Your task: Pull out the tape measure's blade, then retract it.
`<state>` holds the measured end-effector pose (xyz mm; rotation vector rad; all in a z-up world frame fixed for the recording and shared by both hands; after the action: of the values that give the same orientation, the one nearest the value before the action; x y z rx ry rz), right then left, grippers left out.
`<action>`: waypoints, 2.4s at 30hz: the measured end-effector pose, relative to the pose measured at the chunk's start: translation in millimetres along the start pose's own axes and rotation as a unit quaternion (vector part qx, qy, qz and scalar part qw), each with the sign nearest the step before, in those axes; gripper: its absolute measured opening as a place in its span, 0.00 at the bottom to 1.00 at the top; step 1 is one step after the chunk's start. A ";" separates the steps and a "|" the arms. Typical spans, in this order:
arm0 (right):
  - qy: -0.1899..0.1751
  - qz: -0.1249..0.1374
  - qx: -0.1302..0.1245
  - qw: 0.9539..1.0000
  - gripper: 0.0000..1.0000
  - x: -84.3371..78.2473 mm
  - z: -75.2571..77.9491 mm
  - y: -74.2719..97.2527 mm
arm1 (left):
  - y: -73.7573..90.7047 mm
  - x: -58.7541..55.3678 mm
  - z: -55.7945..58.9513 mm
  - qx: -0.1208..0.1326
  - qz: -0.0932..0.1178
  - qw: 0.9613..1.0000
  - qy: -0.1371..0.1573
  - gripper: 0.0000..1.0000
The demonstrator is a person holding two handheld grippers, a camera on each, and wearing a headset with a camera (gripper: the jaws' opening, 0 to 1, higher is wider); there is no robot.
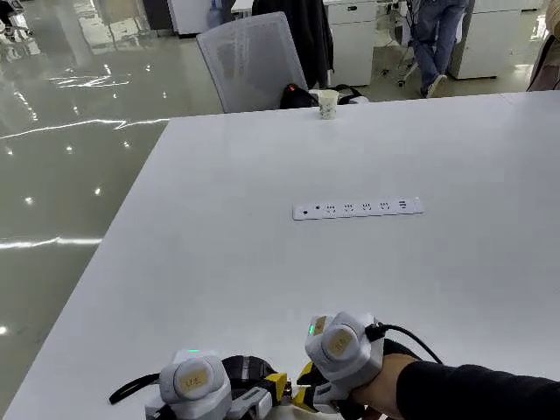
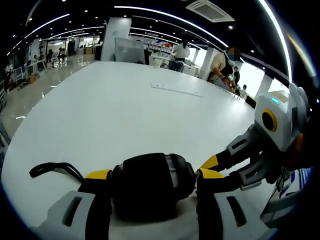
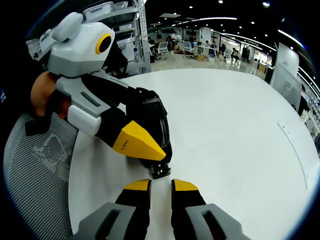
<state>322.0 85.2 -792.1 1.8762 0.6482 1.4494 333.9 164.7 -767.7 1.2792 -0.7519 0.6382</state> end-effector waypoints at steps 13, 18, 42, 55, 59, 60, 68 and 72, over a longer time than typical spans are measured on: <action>-0.041 0.038 -0.017 0.998 0.19 -4.5 -0.9 30.8 | 9.5 -1.1 14.2 -0.075 -0.001 0.997 -0.033 0.98; -0.058 0.061 -0.025 0.996 0.22 -6.0 -1.7 46.9 | 15.5 -0.4 18.2 -0.093 0.006 0.993 -0.076 0.99; -0.104 0.074 -0.083 0.988 0.37 -78.6 9.5 111.2 | 47.2 -26.6 0.5 -0.167 -0.052 0.976 -0.133 0.99; -0.117 0.077 -0.113 0.984 0.45 -107.0 22.7 149.6 | 62.9 -22.1 -26.6 -0.167 -0.057 0.974 -0.139 0.99; -0.133 0.076 -0.117 0.981 0.50 -115.4 27.3 159.2 | 68.7 -25.5 -33.6 -0.164 -0.070 0.969 -0.170 0.99; -0.134 0.075 -0.119 0.981 0.51 -118.0 28.1 161.1 | 70.0 -25.2 -33.4 -0.165 -0.068 0.968 -0.177 0.99; -0.146 0.073 -0.132 0.978 0.60 -138.9 31.9 181.7 | 78.6 -30.0 -36.8 -0.175 -0.075 0.961 -0.198 0.98; -0.145 0.077 -0.133 0.977 0.63 -144.8 28.9 190.2 | 82.8 -30.2 -38.7 -0.179 -0.073 0.962 -0.194 0.99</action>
<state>309.5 -150.4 -744.1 1.9034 0.1643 1.2486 256.2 217.6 -746.6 1.1188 -1.0310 0.1173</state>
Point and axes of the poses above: the centre of the closed fingertips' face, and the gripper's own axes: y roughly backward along the fingers, z roughly to its right, x roughly out of its top, the point moved 1 cm from there along y, roughly backward along the fingers, and after that the axes turned 8 degrees about -y, right-handed, at the moved point
